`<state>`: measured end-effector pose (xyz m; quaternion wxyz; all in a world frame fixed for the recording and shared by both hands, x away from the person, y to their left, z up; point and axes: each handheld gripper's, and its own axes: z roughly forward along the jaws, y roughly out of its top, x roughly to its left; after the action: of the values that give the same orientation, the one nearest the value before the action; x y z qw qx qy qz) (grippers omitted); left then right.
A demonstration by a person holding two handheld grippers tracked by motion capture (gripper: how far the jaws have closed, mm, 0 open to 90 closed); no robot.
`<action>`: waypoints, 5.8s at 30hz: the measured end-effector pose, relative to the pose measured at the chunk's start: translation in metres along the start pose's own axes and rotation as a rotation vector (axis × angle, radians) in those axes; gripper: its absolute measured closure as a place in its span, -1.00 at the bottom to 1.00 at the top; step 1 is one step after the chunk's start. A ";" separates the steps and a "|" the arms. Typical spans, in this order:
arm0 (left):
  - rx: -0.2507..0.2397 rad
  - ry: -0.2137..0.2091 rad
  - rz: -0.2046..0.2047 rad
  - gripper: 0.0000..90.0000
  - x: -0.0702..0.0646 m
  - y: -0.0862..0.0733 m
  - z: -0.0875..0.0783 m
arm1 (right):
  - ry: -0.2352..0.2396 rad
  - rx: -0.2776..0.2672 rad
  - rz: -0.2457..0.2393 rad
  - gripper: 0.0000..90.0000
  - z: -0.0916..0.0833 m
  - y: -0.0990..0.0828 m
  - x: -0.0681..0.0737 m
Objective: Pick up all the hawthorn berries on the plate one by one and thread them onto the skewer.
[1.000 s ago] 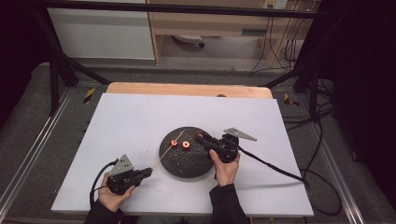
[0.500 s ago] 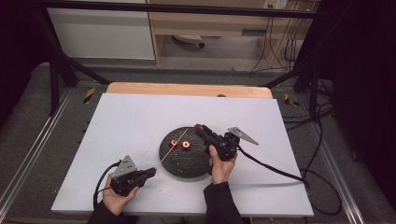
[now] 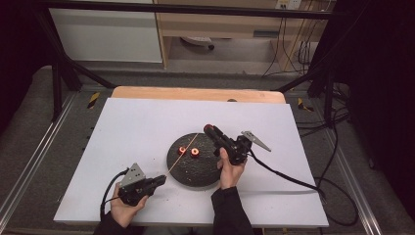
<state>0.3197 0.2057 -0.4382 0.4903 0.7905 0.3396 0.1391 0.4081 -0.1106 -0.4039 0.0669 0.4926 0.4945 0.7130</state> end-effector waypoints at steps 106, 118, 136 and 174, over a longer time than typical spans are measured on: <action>-0.050 -0.016 -0.057 0.97 -0.022 0.078 0.064 | 0.069 0.100 -0.004 0.35 -0.011 -0.036 0.005; -0.019 -0.005 -0.040 0.97 -0.003 0.059 0.041 | 0.032 0.233 -0.157 -0.26 -0.016 -0.019 0.001; 0.027 0.022 -0.030 0.97 0.020 0.025 -0.007 | -0.072 0.504 -0.371 -0.88 -0.025 -0.005 -0.013; 0.088 0.003 -0.002 0.96 0.032 -0.012 -0.027 | -0.146 0.963 -0.584 -0.64 0.068 -0.002 0.016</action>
<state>0.3229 0.2492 -0.4393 0.4548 0.8106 0.3471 0.1247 0.4516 -0.0568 -0.3942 0.0633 0.3582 0.8736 0.3232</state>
